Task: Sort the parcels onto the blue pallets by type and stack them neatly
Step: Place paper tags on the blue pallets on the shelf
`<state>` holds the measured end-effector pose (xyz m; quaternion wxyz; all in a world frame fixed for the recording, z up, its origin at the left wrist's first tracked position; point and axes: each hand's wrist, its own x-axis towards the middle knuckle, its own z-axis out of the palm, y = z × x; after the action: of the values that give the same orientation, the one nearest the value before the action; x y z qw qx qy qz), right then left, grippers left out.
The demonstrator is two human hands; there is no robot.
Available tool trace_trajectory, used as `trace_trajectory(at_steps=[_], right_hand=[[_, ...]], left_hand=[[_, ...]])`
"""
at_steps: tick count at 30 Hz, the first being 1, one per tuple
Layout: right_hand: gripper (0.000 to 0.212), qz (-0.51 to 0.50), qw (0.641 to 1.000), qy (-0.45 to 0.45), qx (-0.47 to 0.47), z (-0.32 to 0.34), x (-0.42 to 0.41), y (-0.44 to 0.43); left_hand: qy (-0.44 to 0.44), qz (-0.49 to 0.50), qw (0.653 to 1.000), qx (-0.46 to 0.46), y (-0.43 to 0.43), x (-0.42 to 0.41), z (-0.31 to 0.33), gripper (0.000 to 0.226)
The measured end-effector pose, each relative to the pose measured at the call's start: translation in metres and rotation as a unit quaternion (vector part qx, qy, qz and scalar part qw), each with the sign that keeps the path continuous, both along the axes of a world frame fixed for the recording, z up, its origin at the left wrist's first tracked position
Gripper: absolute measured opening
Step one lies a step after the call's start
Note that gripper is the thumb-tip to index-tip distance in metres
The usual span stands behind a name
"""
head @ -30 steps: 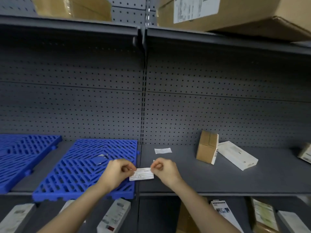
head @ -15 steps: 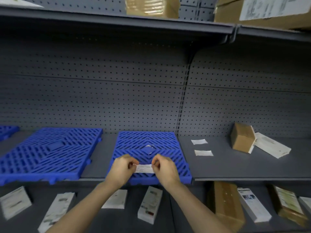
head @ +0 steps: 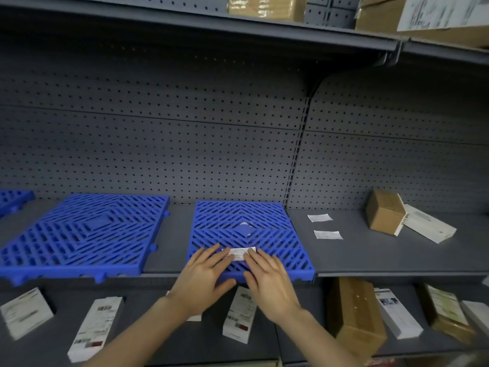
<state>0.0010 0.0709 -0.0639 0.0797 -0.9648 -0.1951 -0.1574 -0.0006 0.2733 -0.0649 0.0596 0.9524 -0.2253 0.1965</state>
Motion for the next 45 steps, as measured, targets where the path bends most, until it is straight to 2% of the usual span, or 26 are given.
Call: trace_trajectory(at_steps=[2, 4, 7, 11, 15, 20, 23, 30, 33, 39, 43, 45], right_hand=[[0.082, 0.023, 0.999, 0.027, 0.014, 0.001, 0.0, -0.001], [0.091, 0.036, 0.998, 0.044, 0.031, 0.004, -0.001, -0.006], [0.081, 0.027, 0.997, 0.004, 0.078, 0.014, 0.0, -0.019], [0.053, -0.043, 0.986, -0.042, 0.154, 0.022, 0.014, -0.063], [0.032, -0.136, 0.973, -0.024, 0.183, 0.034, 0.04, -0.137], [0.036, -0.176, 0.972, 0.051, 0.146, 0.043, 0.073, -0.217], [0.037, -0.165, 0.977, 0.071, 0.118, 0.041, 0.099, -0.25], [0.043, -0.119, 0.989, 0.071, 0.058, 0.029, 0.141, -0.269], [0.035, -0.101, 0.99, 0.072, 0.063, 0.022, 0.153, -0.269], [0.006, -0.085, 0.982, 0.06, 0.159, 0.016, 0.161, -0.26], [0.011, -0.081, 0.948, 0.102, 0.291, 0.025, 0.162, -0.238], [0.014, -0.074, 0.926, 0.09, 0.36, 0.035, 0.161, -0.222]], left_hand=[[0.015, 0.002, 1.0, -0.002, 0.0, -0.002, -0.002, 0.069], [0.014, 0.001, 1.0, -0.022, -0.001, -0.001, 0.0, 0.07], [-0.021, -0.007, 0.996, -0.09, -0.01, 0.004, 0.01, 0.06], [-0.039, -0.02, 0.991, -0.128, -0.048, 0.023, 0.032, 0.042], [0.014, -0.062, 0.989, -0.133, -0.112, 0.049, 0.046, 0.052], [0.084, -0.065, 0.986, -0.128, -0.197, 0.096, 0.047, 0.032], [0.133, -0.039, 0.982, -0.128, -0.242, 0.123, 0.047, 0.035], [0.144, 0.026, 0.987, -0.072, -0.287, 0.168, 0.028, 0.029], [0.146, 0.029, 0.987, -0.052, -0.291, 0.173, 0.019, 0.026], [0.169, 0.009, 0.975, -0.144, -0.283, 0.172, 0.02, 0.024], [0.146, 0.005, 0.971, -0.189, -0.263, 0.161, 0.025, 0.027], [0.126, 0.01, 0.968, -0.217, -0.245, 0.154, 0.032, 0.025]])
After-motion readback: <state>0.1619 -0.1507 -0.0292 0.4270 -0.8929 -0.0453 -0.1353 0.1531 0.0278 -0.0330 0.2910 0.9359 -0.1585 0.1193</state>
